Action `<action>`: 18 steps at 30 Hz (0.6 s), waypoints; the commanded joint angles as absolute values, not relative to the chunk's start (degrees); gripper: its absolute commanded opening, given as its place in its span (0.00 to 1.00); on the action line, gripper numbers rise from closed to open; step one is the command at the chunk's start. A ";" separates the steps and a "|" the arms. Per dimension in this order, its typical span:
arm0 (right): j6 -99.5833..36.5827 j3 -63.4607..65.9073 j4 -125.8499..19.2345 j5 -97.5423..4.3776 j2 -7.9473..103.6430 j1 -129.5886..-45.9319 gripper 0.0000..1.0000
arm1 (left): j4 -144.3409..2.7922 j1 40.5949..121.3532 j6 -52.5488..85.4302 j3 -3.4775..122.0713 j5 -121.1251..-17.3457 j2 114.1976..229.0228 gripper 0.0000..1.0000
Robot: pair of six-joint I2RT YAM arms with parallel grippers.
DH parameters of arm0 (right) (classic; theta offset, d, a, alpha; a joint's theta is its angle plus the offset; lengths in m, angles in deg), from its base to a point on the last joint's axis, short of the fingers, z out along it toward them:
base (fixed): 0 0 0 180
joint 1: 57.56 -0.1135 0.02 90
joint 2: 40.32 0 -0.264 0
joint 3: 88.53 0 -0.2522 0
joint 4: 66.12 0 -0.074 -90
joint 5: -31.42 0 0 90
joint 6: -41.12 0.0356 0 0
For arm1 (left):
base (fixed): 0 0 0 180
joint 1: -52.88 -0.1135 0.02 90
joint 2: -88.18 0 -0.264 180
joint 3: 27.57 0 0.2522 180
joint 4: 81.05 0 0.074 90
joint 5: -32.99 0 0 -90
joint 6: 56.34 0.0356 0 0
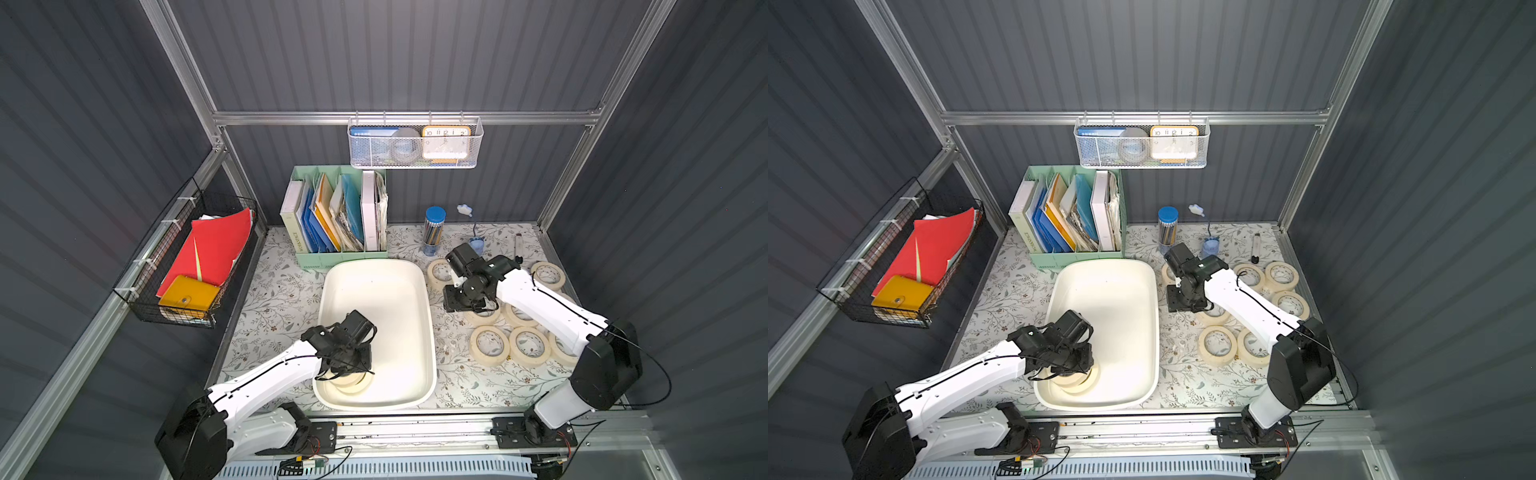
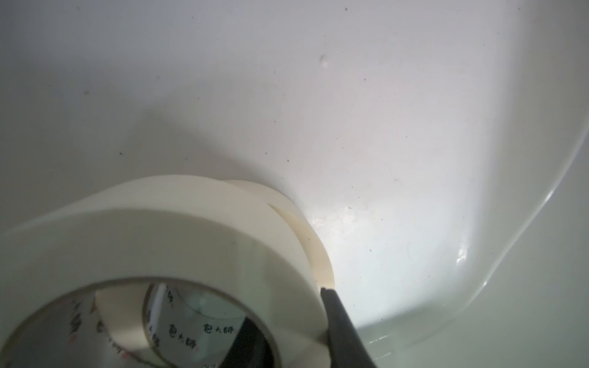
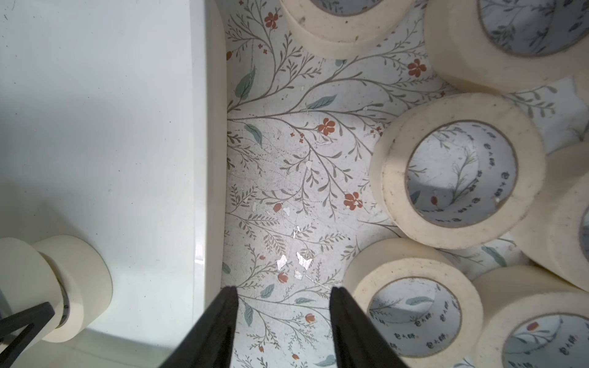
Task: Take out the art tape in the storage box
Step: Pick up the art tape from the storage box.
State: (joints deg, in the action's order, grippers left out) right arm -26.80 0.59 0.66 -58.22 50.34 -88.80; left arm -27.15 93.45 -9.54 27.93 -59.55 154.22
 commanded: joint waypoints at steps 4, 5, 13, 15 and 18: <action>-26.23 2.33 -1.09 -56.70 47.13 -88.91 0.53 | -30.03 93.68 -7.50 37.80 -60.85 154.28 0.03; -26.32 2.72 -1.48 -55.99 46.60 -88.77 0.53 | -30.69 93.59 -6.95 38.97 -60.87 154.52 0.01; -25.12 6.43 -9.55 -45.02 42.04 -88.17 0.53 | -48.62 91.87 -6.04 41.15 -60.42 152.89 0.00; -23.47 8.09 -14.08 -39.45 40.88 -88.10 0.53 | -60.19 88.68 -8.12 37.20 -66.01 150.47 0.00; -21.58 10.31 -20.31 -33.50 40.70 -87.35 0.53 | -77.00 84.08 -14.01 31.74 -74.20 147.80 0.00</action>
